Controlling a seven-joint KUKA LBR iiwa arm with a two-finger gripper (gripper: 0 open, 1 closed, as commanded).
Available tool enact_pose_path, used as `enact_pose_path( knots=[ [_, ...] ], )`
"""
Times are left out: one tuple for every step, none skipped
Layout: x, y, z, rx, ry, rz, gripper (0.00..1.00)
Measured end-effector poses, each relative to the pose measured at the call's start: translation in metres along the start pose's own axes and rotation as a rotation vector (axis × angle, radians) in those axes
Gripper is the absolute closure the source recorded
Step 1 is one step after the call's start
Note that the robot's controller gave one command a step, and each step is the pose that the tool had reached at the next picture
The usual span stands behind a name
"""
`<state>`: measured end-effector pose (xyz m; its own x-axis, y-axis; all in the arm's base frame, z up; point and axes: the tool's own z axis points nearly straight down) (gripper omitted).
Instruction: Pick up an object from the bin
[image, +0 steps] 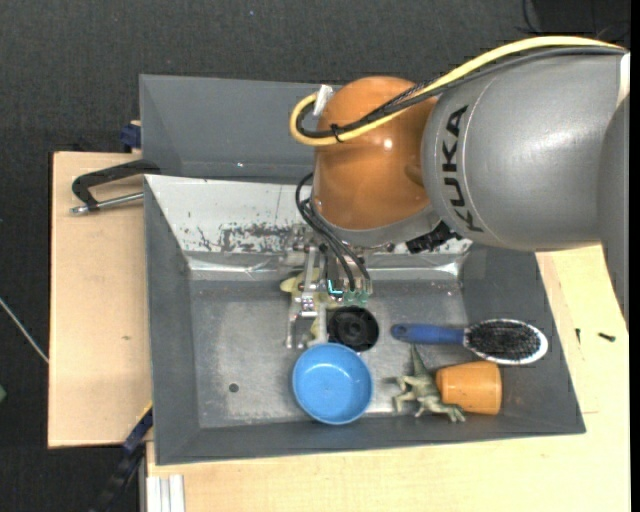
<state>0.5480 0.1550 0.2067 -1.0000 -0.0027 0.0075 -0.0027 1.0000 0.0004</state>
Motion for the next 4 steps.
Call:
enact_pose_path(
  knots=[
    [0.022,-0.065,0.135,-0.001,-0.016,-0.362,0.0],
    [0.029,-0.079,0.104,0.001,-0.015,-0.349,0.0],
    [0.029,-0.083,0.106,0.0,-0.011,-0.333,0.0],
    [0.031,-0.081,0.133,-0.004,-0.016,-0.285,0.0]
  ],
)
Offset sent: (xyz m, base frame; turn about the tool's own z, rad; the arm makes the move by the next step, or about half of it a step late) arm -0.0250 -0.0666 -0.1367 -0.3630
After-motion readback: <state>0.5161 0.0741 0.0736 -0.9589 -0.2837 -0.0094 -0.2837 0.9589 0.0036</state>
